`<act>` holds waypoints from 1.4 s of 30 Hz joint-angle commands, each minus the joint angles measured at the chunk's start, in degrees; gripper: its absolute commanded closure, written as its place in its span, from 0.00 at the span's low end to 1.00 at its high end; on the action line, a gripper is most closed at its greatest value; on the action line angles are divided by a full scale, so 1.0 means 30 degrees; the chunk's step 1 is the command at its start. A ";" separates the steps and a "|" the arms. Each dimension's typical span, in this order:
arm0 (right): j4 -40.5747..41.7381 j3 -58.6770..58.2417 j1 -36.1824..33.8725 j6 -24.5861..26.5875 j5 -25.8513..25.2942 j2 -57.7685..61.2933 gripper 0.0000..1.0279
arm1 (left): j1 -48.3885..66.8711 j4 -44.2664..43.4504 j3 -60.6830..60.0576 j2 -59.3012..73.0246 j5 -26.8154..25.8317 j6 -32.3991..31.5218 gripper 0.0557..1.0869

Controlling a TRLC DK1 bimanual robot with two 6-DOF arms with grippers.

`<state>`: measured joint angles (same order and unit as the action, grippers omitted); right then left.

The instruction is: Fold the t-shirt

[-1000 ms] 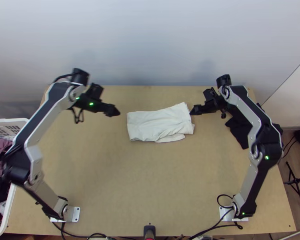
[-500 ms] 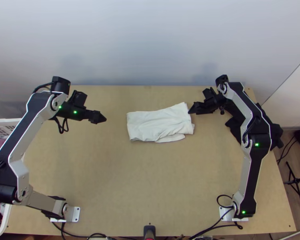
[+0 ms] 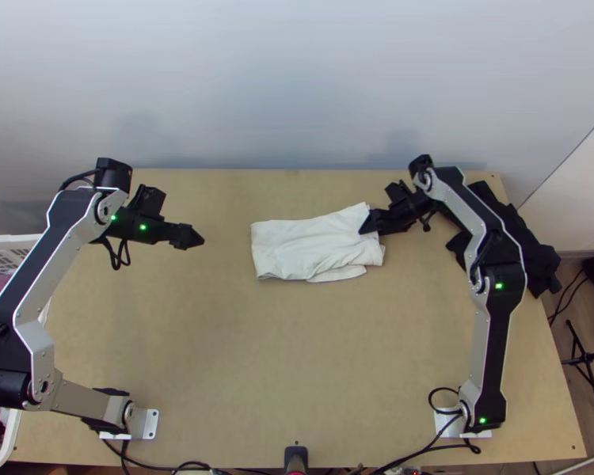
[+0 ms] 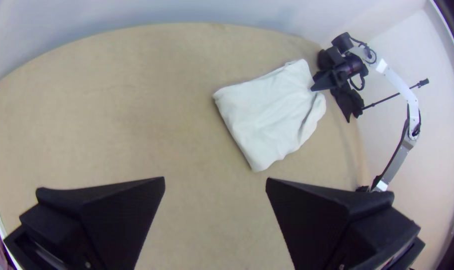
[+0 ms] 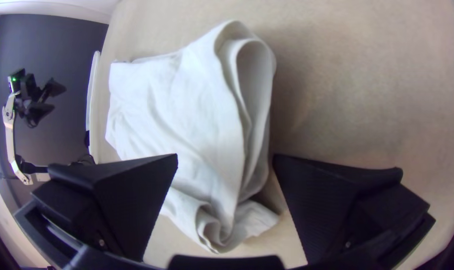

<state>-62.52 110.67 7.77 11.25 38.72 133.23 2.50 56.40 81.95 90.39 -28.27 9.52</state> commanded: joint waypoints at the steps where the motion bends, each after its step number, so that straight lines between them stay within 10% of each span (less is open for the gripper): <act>1: 0.0186 -0.0182 0.0691 -0.0409 0.0365 0.0239 0.13 | -0.0365 -0.0139 -0.0628 -0.0276 -0.0010 0.0255 0.04; 15: 0.0538 -0.0035 0.2390 -0.1346 0.0775 0.0385 0.20 | -0.0864 -0.0197 -0.0775 -0.0306 -0.0010 0.0460 0.04; 27: 0.3878 -0.0914 0.2654 -0.3133 0.0834 0.0737 0.97 | -0.2153 -0.0109 -0.1566 -0.0716 -0.0010 0.1017 0.05; 42: 0.4259 0.0756 0.2947 -0.6737 0.3676 -0.2867 0.97 | -0.2856 0.0067 -0.2005 -0.1331 -0.0010 0.1485 0.05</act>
<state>-50.11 107.79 16.75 -3.62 46.63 128.57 -5.45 56.45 76.25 87.05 -28.27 13.58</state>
